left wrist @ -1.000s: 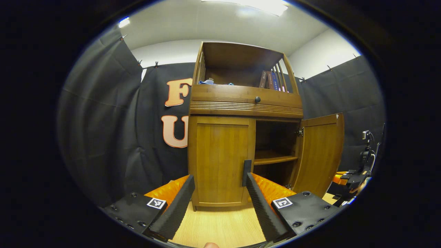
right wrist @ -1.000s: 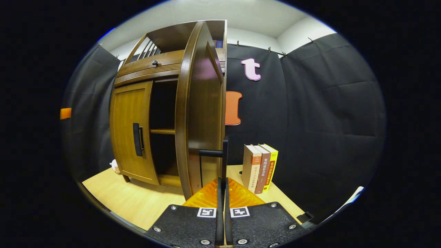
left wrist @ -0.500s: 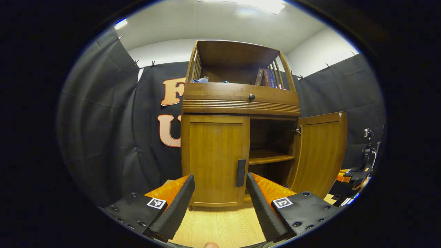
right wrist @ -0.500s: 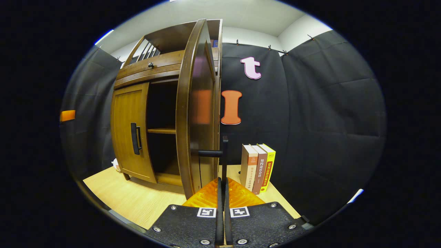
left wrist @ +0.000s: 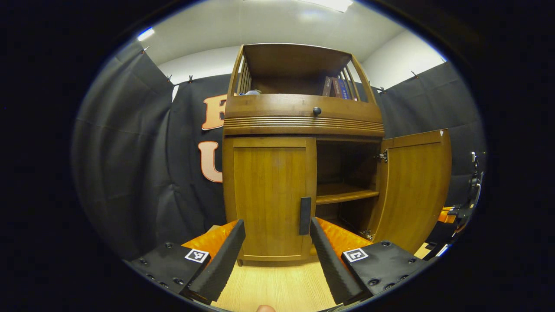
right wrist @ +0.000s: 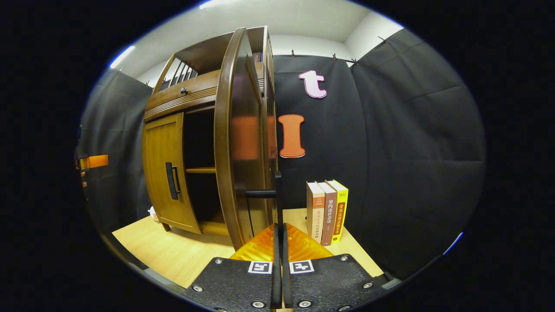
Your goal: Open the right door of the double-door shoe cabinet with the right hand, and open the left door with the left hand.
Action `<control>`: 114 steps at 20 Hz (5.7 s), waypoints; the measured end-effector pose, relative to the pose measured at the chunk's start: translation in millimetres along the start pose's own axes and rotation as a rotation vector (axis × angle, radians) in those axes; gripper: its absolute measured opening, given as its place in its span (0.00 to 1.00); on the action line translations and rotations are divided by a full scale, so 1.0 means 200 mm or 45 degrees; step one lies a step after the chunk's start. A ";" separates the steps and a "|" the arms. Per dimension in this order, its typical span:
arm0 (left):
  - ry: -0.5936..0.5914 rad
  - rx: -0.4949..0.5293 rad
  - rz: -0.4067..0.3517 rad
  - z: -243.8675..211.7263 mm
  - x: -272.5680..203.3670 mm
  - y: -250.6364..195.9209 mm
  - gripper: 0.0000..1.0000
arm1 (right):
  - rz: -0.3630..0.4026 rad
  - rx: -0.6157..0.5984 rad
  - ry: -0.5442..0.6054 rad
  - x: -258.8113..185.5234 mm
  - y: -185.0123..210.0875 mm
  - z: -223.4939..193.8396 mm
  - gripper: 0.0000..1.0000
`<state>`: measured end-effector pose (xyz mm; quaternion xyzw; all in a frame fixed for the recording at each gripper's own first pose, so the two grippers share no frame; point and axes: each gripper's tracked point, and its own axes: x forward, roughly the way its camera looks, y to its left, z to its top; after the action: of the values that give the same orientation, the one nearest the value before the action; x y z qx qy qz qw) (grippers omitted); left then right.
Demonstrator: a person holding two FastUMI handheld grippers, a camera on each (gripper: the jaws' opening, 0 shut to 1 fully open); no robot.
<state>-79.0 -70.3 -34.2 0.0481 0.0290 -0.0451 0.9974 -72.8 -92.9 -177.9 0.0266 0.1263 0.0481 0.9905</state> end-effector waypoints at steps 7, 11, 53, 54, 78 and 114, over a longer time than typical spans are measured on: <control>0.071 -0.056 -0.077 -0.14 0.21 -0.10 0.94 | -0.050 0.002 -0.037 -0.12 -0.06 0.05 0.04; 0.090 -0.063 -0.101 -0.21 0.35 -0.17 0.94 | -0.094 0.018 -0.057 -0.21 -0.15 0.09 0.14; 0.129 -0.034 -0.098 -0.54 1.13 -0.36 0.35 | -0.274 0.008 -0.166 -0.30 -0.24 0.25 0.93; 0.127 -0.029 -0.101 -0.55 1.11 -0.36 0.32 | -0.273 0.002 -0.166 -0.30 -0.23 0.25 0.92; 0.101 -0.043 -0.199 -0.49 0.23 0.08 0.26 | -0.152 -0.028 -0.238 -0.46 0.22 0.43 0.92; 0.094 -0.043 -0.080 -0.45 -0.04 0.79 0.11 | 0.015 -0.033 -0.210 -0.32 0.61 0.37 0.92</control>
<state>-76.8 94.8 -108.4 0.0322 0.0682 -0.0743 0.9944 -125.6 19.5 -82.3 0.0185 0.0433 0.0533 0.9975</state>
